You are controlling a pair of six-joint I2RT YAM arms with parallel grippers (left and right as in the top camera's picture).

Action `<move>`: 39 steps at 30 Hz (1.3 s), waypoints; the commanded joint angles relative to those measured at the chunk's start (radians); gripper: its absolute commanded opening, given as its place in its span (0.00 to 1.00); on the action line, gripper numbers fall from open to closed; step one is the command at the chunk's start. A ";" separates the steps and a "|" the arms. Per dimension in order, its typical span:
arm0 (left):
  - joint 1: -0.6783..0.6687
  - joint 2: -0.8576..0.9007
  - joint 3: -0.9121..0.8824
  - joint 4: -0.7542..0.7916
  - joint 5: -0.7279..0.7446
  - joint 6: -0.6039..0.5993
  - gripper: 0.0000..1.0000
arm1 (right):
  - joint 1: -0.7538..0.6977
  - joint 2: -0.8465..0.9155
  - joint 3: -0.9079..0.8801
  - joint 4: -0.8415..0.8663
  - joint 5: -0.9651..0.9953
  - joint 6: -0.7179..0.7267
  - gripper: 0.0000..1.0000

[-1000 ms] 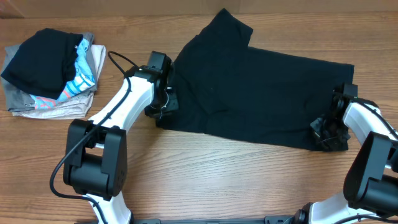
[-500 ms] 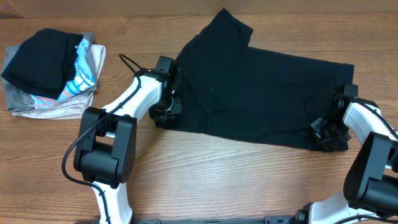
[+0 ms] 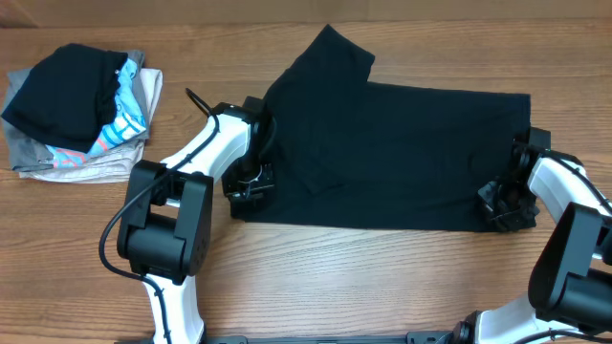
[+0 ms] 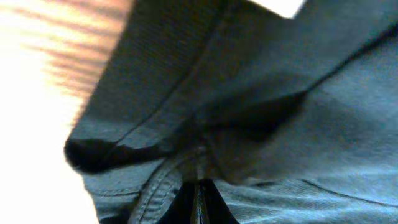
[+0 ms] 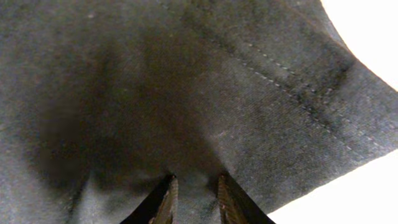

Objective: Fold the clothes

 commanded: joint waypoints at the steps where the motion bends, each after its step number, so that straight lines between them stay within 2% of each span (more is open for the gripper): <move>1: 0.006 0.051 -0.034 -0.021 -0.089 -0.068 0.04 | -0.007 0.039 -0.037 -0.016 -0.042 -0.003 0.29; 10: 0.006 0.051 -0.034 -0.021 -0.089 -0.084 0.04 | -0.021 0.011 -0.019 -0.015 -0.047 -0.006 0.29; 15: 0.006 0.051 -0.034 -0.019 -0.089 -0.084 0.04 | -0.045 -0.029 -0.019 0.000 -0.050 -0.004 0.32; 29: 0.007 0.051 -0.034 -0.011 -0.093 -0.082 0.04 | -0.235 -0.029 -0.021 0.022 -0.050 0.024 0.32; 39: 0.007 0.051 -0.034 -0.005 -0.096 -0.082 0.04 | -0.274 -0.029 -0.030 0.037 -0.032 0.058 0.33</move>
